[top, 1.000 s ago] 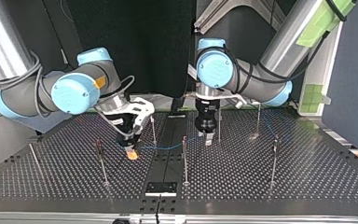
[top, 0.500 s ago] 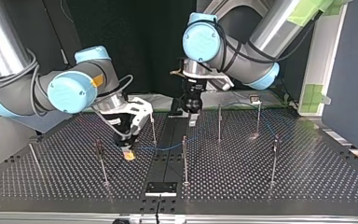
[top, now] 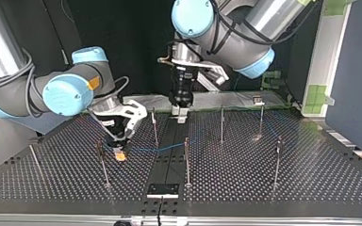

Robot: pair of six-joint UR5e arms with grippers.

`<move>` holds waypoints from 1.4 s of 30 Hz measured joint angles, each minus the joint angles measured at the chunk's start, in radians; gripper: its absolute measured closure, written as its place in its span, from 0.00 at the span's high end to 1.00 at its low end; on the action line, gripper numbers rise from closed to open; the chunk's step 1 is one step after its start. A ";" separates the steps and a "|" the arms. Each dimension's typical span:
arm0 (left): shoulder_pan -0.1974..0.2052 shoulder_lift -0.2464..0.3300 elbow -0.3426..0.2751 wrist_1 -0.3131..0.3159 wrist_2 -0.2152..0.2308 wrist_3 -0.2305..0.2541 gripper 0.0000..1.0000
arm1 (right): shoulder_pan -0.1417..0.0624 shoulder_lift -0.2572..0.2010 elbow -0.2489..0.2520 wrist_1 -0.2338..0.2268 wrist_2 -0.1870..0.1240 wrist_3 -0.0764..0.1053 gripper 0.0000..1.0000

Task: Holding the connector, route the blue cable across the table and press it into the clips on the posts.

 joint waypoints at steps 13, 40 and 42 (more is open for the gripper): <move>-0.013 -0.024 0.057 -0.013 0.002 0.100 1.00 | -0.009 -0.026 0.000 0.001 0.001 -0.003 0.00; 0.044 -0.175 0.288 -0.119 0.000 0.127 1.00 | -0.009 -0.023 0.001 -0.001 0.000 -0.005 0.00; 0.047 -0.183 0.306 -0.124 0.001 0.128 1.00 | -0.009 -0.023 0.001 -0.001 0.000 -0.005 0.00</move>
